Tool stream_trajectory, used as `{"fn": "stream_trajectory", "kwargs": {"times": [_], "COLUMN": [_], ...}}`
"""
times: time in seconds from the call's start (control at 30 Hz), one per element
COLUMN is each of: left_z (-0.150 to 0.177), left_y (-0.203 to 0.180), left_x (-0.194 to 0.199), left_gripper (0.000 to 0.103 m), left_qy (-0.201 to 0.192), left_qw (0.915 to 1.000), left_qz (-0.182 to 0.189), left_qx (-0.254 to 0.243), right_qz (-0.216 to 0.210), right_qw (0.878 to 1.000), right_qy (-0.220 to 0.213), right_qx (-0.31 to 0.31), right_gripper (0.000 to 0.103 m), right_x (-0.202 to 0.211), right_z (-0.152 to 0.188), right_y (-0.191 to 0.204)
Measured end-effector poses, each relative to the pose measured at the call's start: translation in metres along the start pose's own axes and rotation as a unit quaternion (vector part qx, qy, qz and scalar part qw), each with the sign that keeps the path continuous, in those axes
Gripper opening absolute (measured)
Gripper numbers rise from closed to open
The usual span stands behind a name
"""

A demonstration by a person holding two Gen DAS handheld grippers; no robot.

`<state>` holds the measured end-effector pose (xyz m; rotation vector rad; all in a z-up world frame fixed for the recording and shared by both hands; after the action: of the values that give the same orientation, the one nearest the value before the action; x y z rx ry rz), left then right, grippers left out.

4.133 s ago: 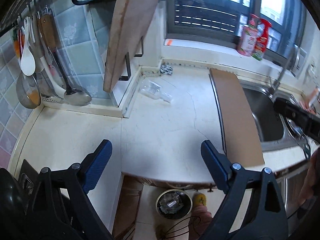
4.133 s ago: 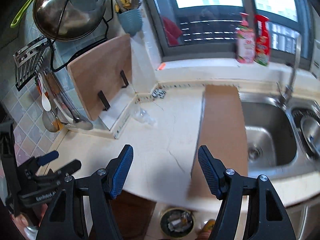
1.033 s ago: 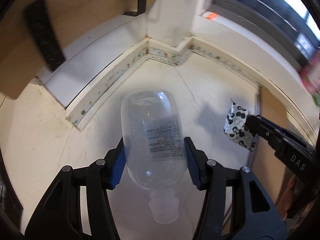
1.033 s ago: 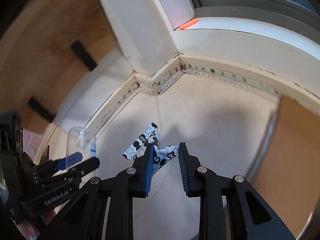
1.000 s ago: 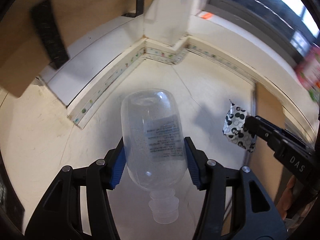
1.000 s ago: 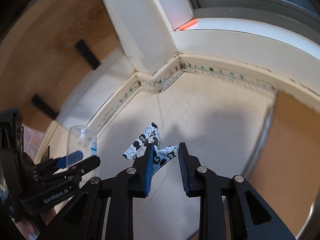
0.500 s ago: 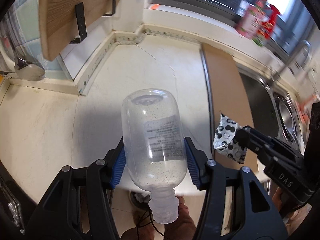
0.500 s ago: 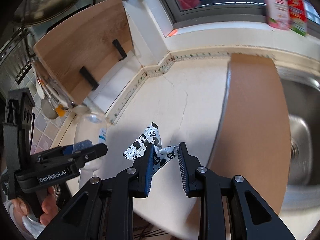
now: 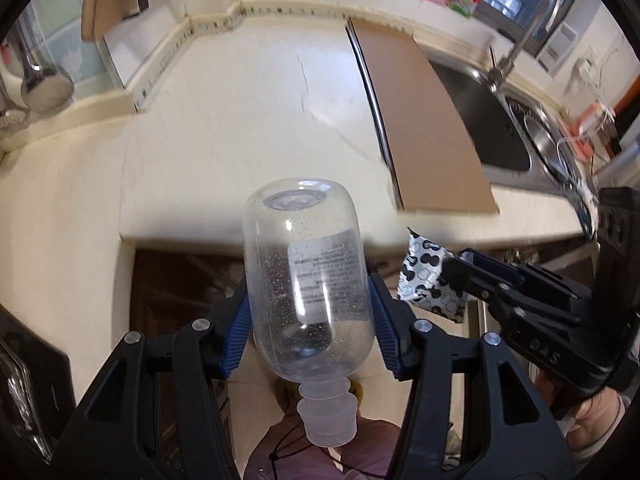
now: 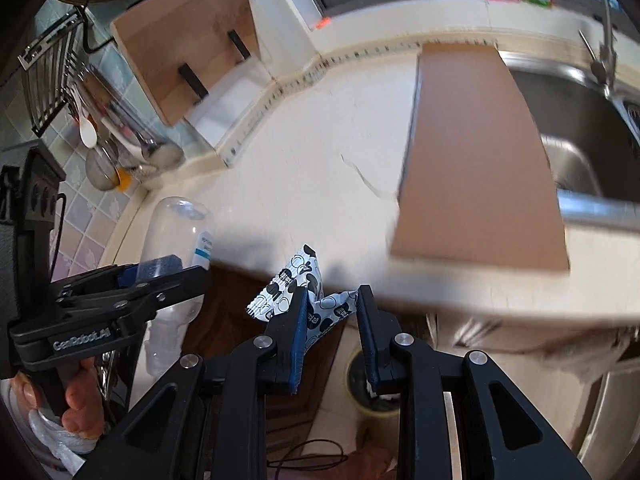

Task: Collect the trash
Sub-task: 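Carry the clear bottle and patterned wrapper down toward the floor bin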

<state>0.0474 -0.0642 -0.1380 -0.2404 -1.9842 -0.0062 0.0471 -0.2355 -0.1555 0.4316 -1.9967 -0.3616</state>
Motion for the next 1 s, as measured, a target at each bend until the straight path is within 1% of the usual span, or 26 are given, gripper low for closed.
{"fn": "stream_trajectory", "kwargs": {"times": [0.2,0.33,0.5,0.67,0.93,1.0], "left_z": [0.049,0.079,0.108,0.134,0.163,0.168], "left_y": [-0.017,-0.026,-0.032,-0.03,-0.018,-0.01], "left_x": [-0.025,-0.053,-0.089,-0.135,-0.211,-0.229], "left_gripper": [0.051,0.051,0.051,0.051,0.051,0.051], "left_qy": [0.028,0.054,0.077,0.097,0.117,0.123], "left_qw": [0.9993,0.998,0.9963,0.9944,0.9918,0.9909], "left_qz": [-0.015,-0.022,-0.028,-0.033,-0.044,-0.047], "left_qx": [-0.021,-0.022,-0.026,-0.025,-0.029,-0.027], "right_qz": [0.001,0.003,0.008,0.012,0.014,0.019], "right_qw": [0.999,0.997,0.994,0.991,0.986,0.985], "right_qy": [0.04,0.063,0.089,0.105,0.129,0.132], "right_qx": [-0.026,-0.037,-0.057,-0.078,-0.107,-0.112], "right_gripper": [0.023,0.023,0.023,0.023,0.023,0.023], "right_x": [-0.027,-0.048,-0.082,-0.118,-0.184,-0.2], "right_z": [0.055,0.085,0.122,0.149,0.177,0.184], "right_y": [-0.031,-0.05,-0.076,-0.098,-0.121,-0.126]}}
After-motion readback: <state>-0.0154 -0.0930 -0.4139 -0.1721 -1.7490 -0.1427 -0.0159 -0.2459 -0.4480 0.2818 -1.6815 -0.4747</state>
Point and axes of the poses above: each gripper's, at about its wrist camera, not at the fingertips, and x roughly against the way its jaws point, y to its left, z to its underside, the point moved 5 cm from there along -x, roughly the way its jaws point
